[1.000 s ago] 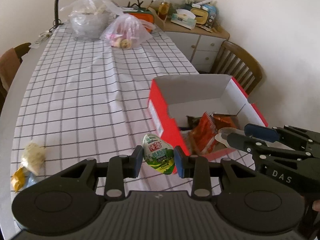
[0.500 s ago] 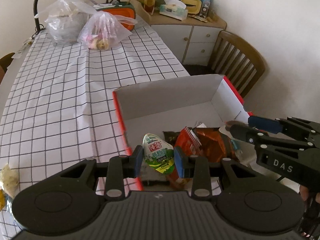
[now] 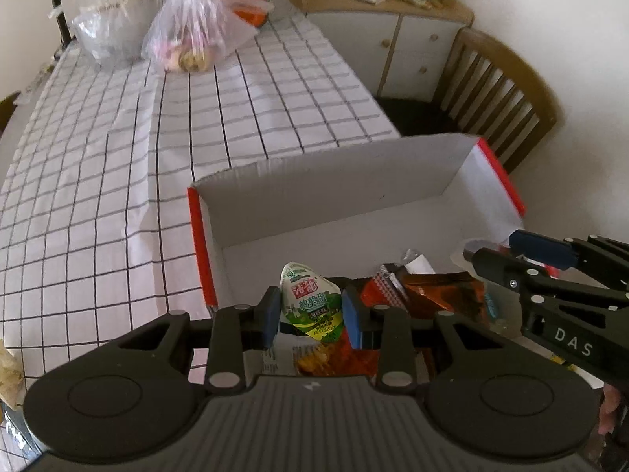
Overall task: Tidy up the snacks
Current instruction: 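Carry both candies over the red box and lower them inside, then open both tools to release the candies and withdraw toward the pile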
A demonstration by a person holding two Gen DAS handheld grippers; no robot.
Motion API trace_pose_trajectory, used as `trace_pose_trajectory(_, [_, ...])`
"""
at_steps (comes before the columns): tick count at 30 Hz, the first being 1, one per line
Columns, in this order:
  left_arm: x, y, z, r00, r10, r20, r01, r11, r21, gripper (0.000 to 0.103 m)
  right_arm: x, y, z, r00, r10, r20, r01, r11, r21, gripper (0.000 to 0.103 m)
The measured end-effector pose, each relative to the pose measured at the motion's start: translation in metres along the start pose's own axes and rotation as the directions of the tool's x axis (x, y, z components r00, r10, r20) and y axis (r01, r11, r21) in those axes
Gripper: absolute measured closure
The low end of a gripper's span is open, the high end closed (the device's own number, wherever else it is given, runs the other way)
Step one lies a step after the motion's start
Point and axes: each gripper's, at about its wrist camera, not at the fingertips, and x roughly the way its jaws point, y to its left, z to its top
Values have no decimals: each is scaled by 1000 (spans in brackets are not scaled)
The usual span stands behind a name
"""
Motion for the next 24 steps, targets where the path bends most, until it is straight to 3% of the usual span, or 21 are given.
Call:
trace_pose_trajectory(13, [46,-2,4,989,55,-136,-56,998,-5,68,26,-2,-9,995,30,-96,-31,1000,-4,63])
trace_pose_trajectory(24, [45,-9,-8,992,51,-118,-53,999,-14,66,22,-5,-18,994,32,-106,-32,999,0,60])
